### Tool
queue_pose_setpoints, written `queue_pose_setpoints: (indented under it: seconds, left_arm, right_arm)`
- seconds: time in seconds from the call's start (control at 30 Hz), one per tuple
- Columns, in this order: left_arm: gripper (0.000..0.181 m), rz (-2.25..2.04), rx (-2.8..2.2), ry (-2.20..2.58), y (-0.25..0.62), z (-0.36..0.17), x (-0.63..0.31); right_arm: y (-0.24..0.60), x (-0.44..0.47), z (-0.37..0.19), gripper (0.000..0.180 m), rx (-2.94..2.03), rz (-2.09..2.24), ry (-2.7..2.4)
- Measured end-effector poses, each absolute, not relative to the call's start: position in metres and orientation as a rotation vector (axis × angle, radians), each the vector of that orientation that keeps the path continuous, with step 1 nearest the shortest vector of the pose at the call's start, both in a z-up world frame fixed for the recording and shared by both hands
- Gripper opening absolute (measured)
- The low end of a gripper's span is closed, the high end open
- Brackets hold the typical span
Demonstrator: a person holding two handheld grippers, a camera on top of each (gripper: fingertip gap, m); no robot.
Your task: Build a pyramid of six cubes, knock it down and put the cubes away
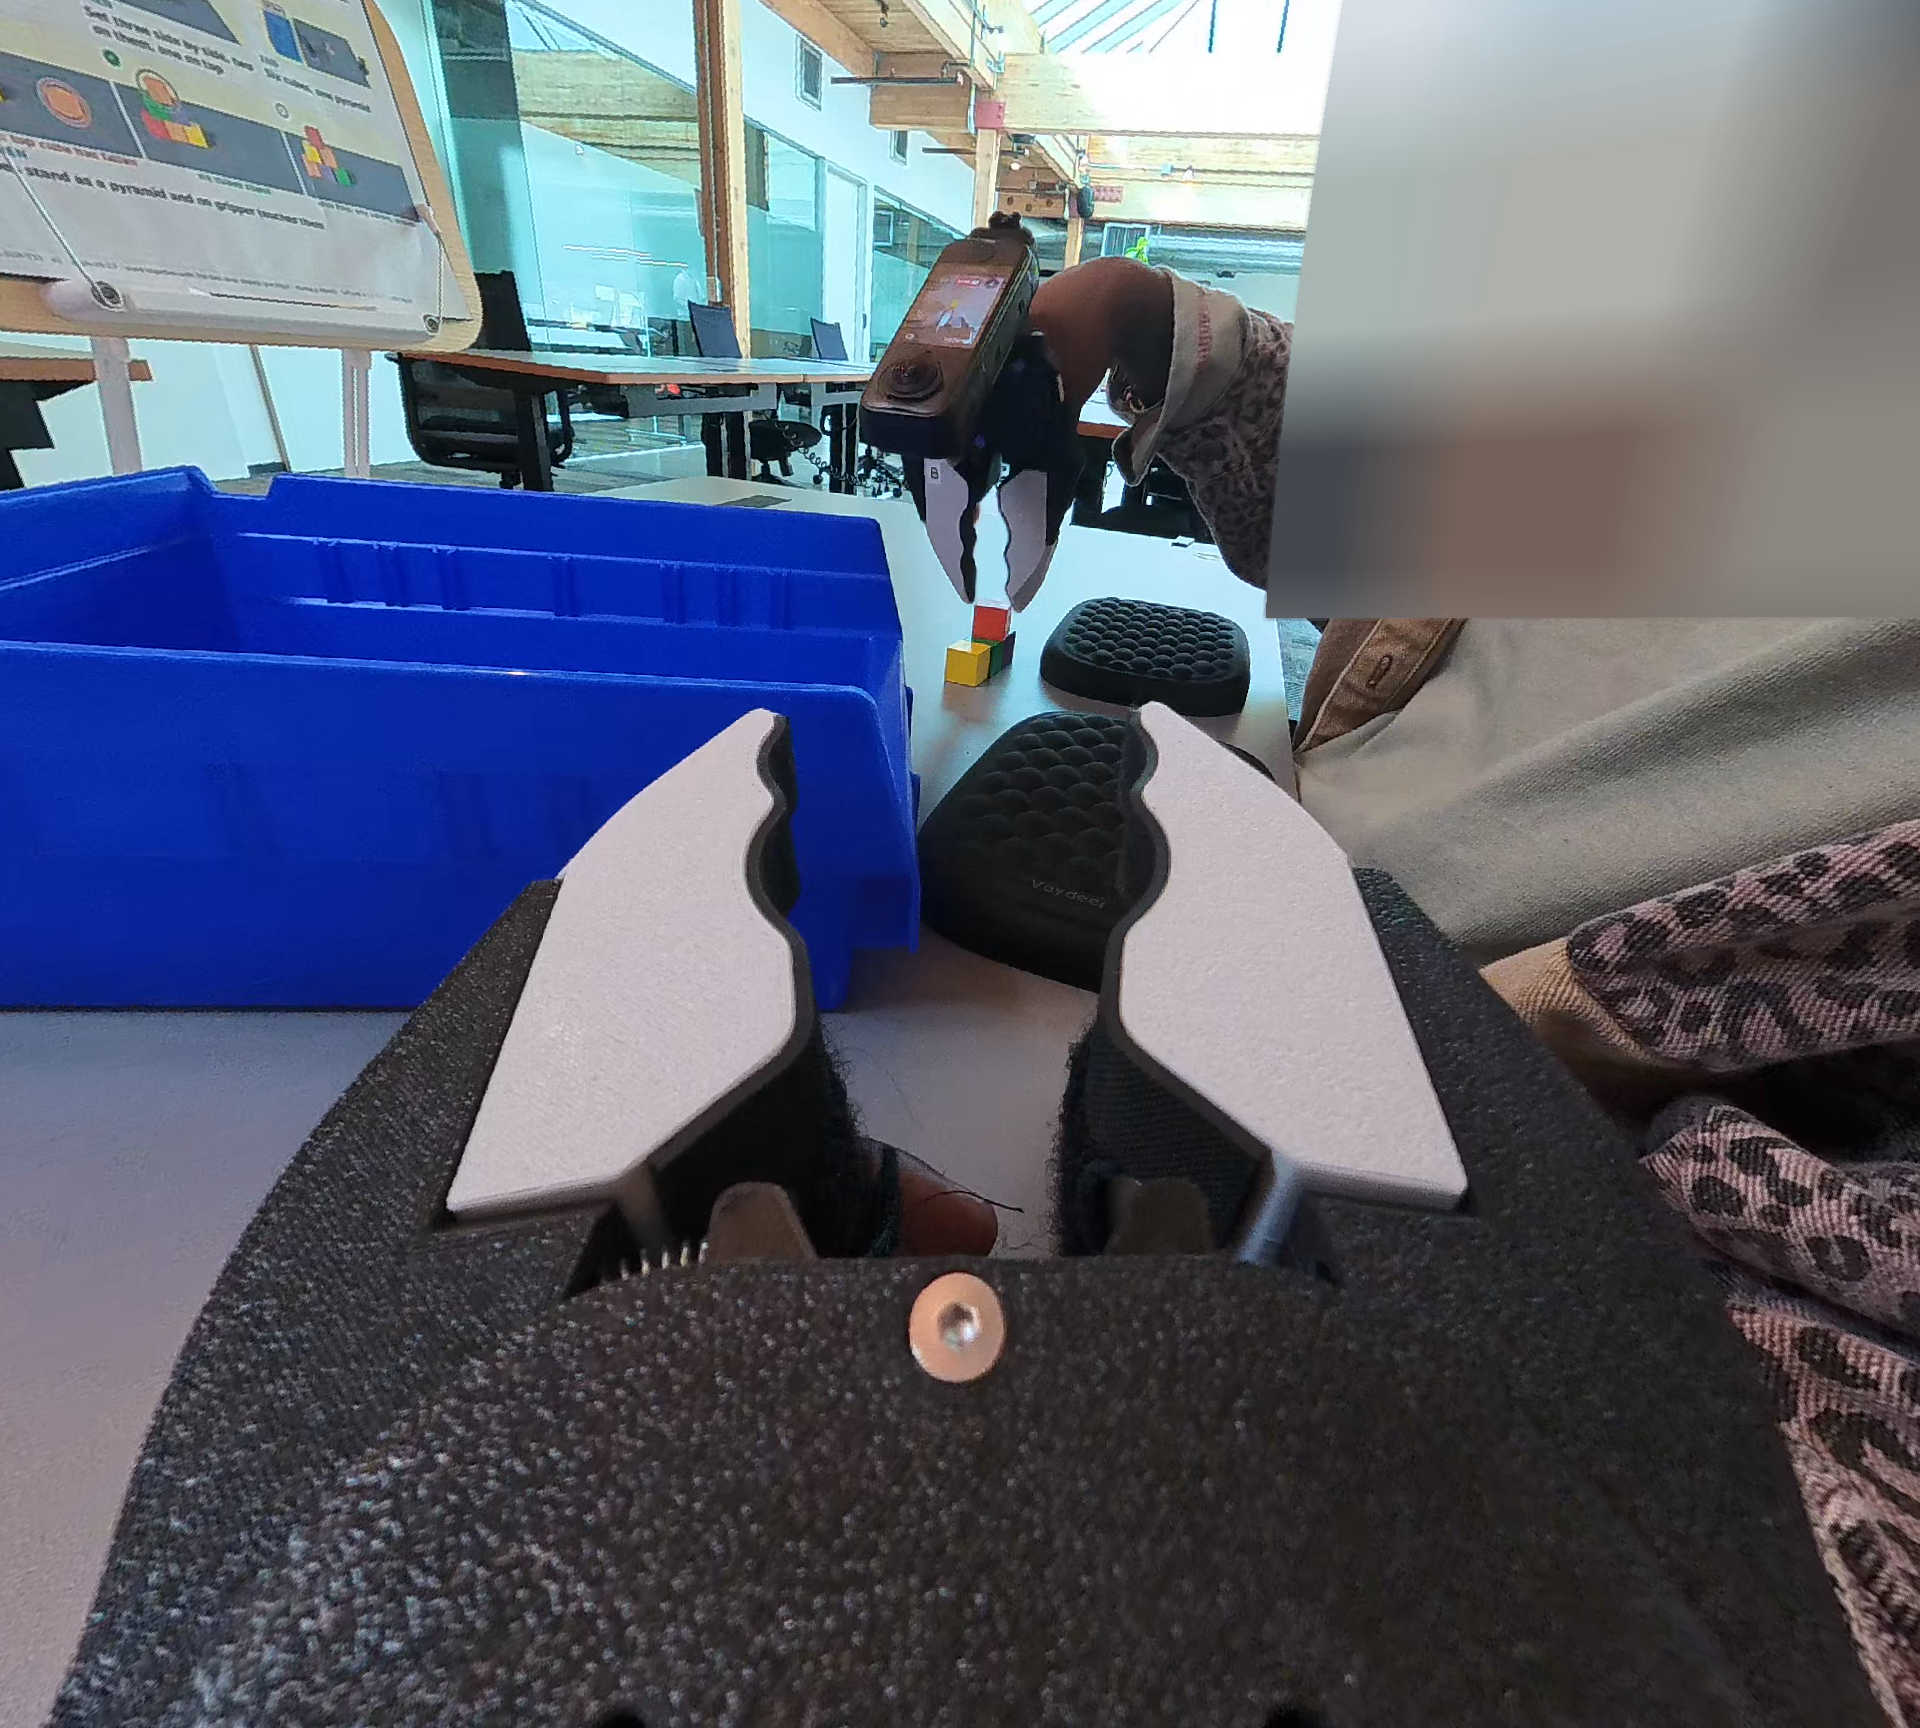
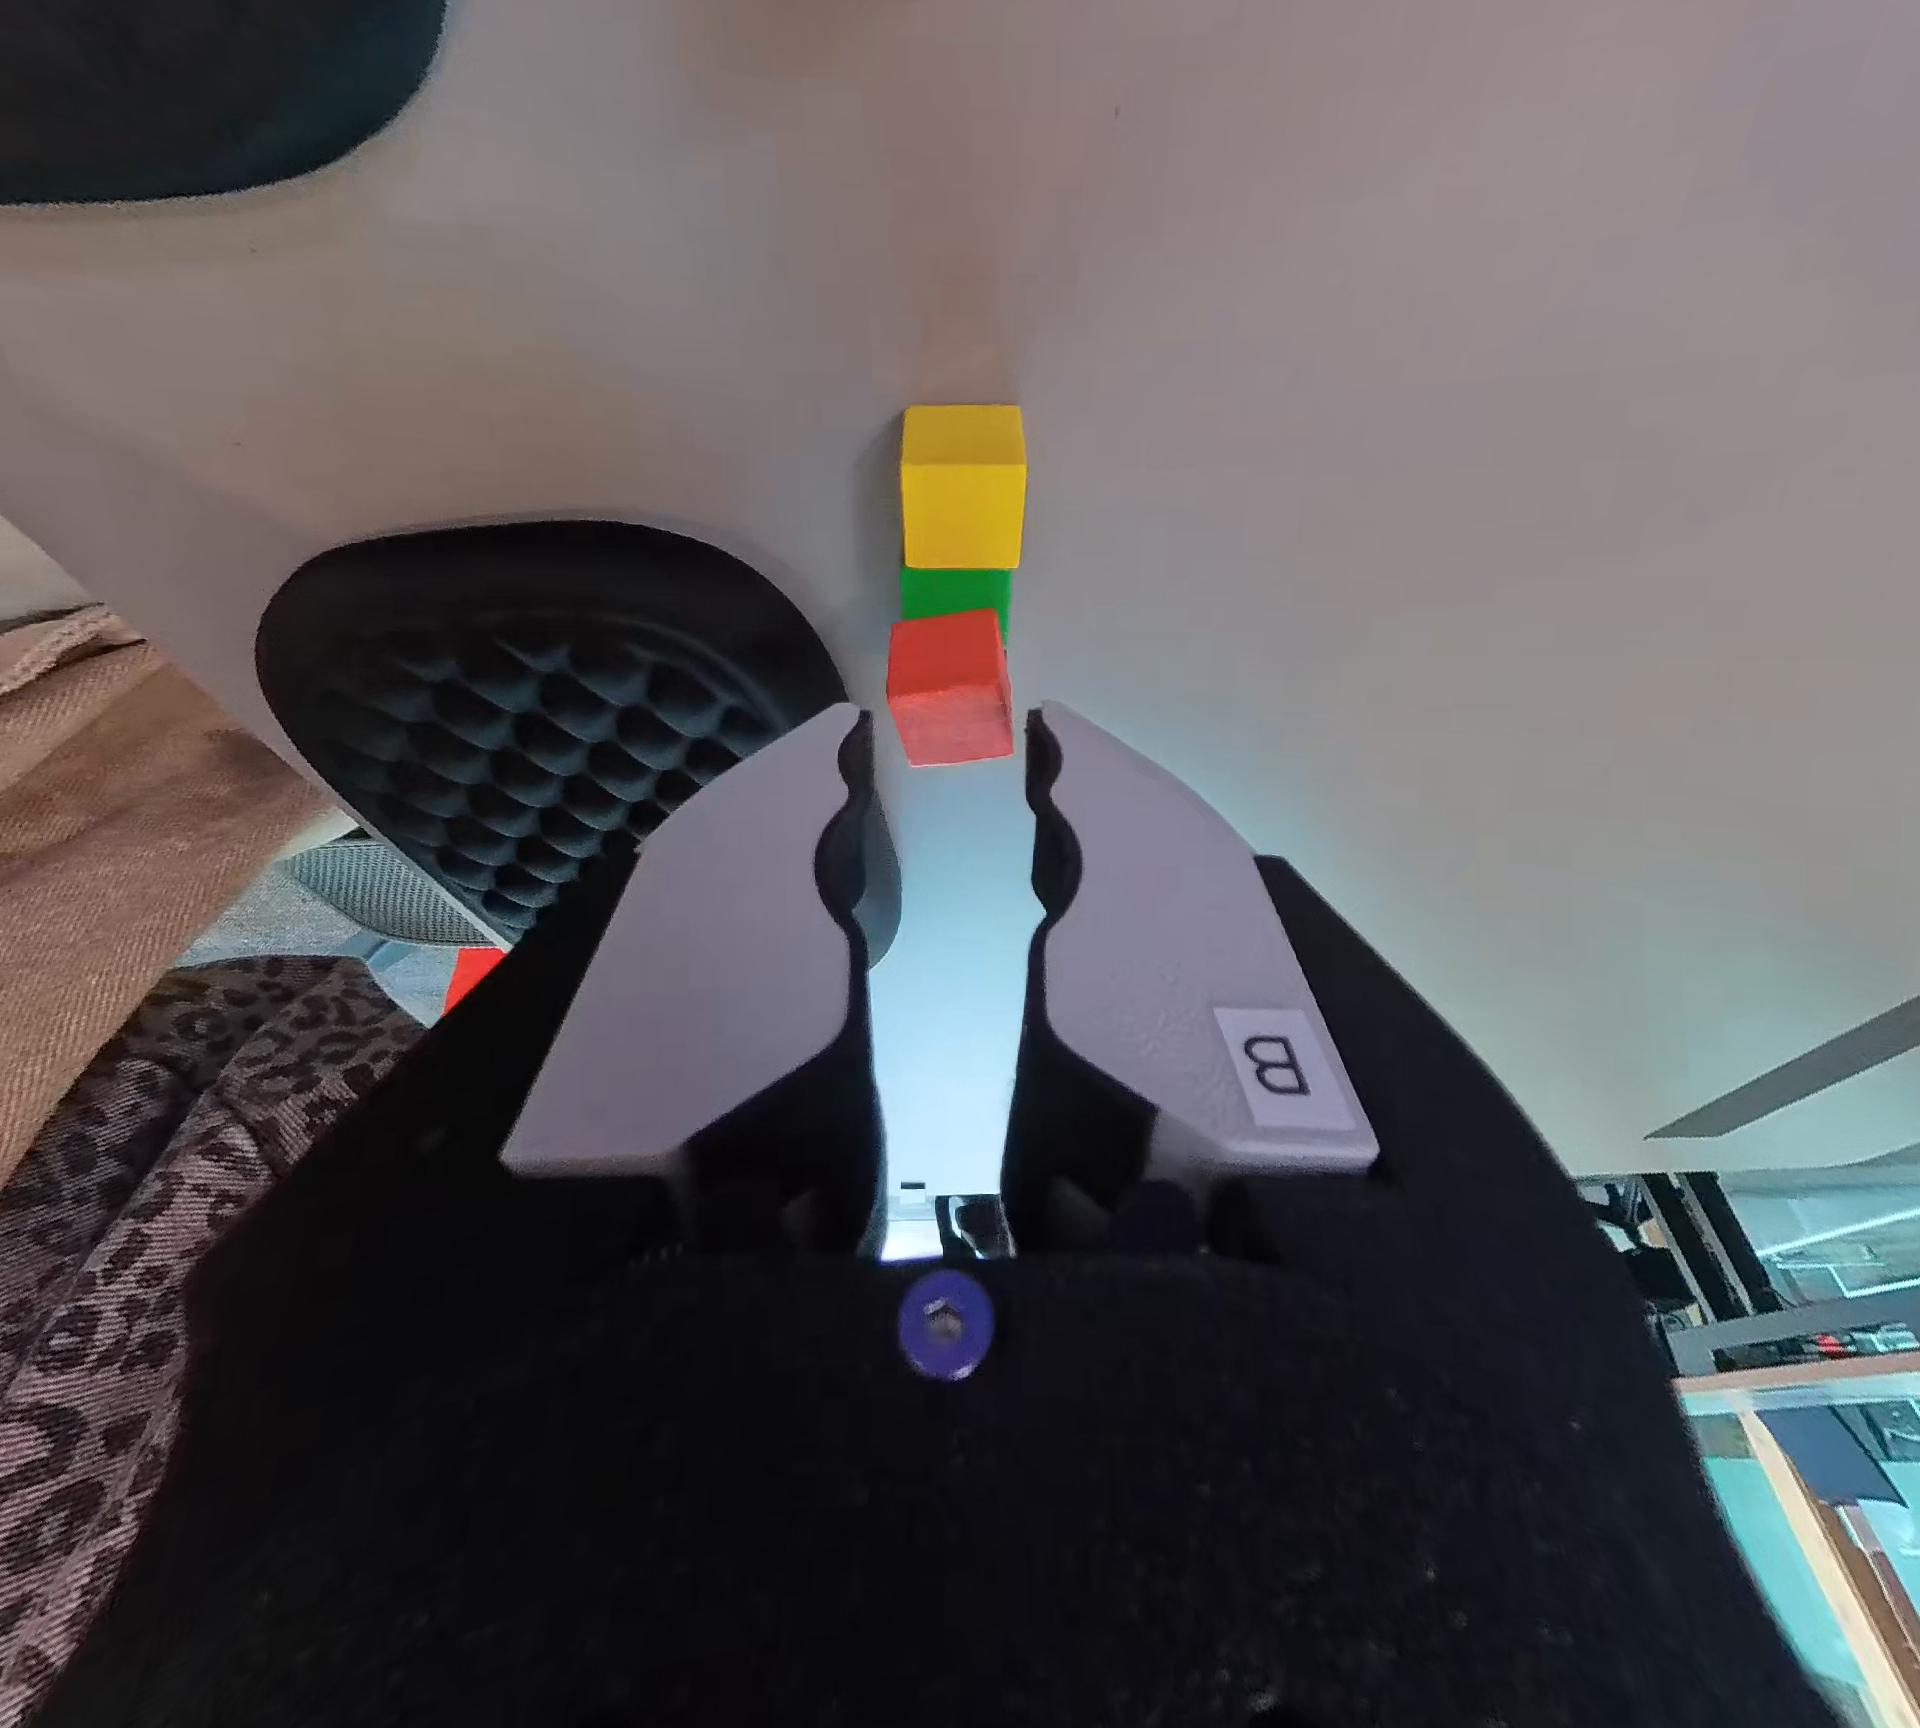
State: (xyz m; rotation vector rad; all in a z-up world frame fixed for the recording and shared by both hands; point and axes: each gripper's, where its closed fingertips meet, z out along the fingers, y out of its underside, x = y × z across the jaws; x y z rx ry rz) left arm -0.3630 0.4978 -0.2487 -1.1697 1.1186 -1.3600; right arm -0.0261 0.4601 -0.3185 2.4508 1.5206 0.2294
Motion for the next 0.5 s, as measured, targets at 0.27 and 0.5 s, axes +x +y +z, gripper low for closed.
queue_pose_setpoints:
  seconds: [0.27, 0.5]
  left_arm:
    - [0.060, -1.360, -1.168, 1.115, 0.498, -0.249, -0.364]
    - [0.060, -1.359, -1.167, 1.115, 0.498, -0.248, -0.363]
  right_arm:
    - [0.473, -0.062, -0.288, 0.029, 2.617, 0.062, 1.709]
    - [0.508, -0.180, -0.226, 0.028, 2.702, -0.344, 2.221]
